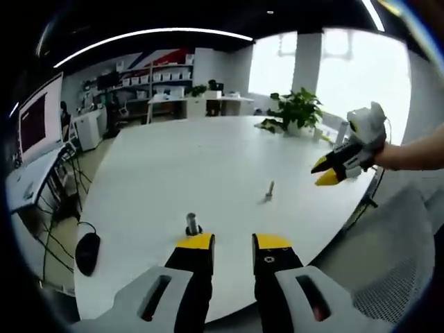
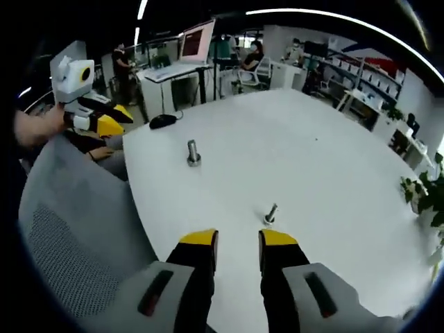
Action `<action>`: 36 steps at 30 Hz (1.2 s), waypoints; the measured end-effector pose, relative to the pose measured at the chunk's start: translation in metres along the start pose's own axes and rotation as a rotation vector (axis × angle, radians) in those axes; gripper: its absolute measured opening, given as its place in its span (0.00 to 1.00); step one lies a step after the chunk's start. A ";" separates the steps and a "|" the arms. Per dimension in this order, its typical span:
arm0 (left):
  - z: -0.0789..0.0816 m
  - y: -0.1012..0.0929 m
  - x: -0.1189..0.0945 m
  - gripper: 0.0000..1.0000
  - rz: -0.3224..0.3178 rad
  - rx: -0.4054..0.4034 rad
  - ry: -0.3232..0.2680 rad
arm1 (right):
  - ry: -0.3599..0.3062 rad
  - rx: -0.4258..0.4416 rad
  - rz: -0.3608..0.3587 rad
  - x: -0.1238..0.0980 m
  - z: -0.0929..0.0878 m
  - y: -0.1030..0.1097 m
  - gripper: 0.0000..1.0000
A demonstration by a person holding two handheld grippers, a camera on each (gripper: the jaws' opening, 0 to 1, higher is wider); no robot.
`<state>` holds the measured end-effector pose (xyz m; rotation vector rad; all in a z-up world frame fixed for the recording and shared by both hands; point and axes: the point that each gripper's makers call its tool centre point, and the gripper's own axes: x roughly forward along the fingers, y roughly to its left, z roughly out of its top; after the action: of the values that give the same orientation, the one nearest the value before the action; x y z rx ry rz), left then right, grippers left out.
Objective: Place the washer onto the threaded stud by aligning its center hole with the stud, sliding it down to the base, and recovering from edge contact or off-axis alignment until the washer reaches the visible bottom stop.
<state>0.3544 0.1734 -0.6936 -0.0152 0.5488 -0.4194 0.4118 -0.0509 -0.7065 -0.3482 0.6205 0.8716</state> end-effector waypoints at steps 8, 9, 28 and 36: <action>0.020 0.005 -0.005 0.26 0.033 -0.024 -0.099 | -0.174 0.092 -0.026 -0.038 0.010 0.005 0.32; 0.020 0.005 -0.006 0.26 0.049 0.008 -0.094 | -0.176 0.111 -0.029 -0.040 0.007 0.006 0.33; 0.046 0.011 -0.017 0.32 0.088 -0.017 -0.230 | -0.379 0.167 -0.016 -0.064 0.015 0.024 0.39; 0.038 0.009 -0.013 0.32 0.098 -0.016 -0.193 | -0.303 0.166 -0.031 -0.059 0.000 0.024 0.38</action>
<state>0.3671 0.1834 -0.6554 -0.0437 0.3615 -0.3141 0.3641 -0.0726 -0.6700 -0.0727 0.4018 0.8174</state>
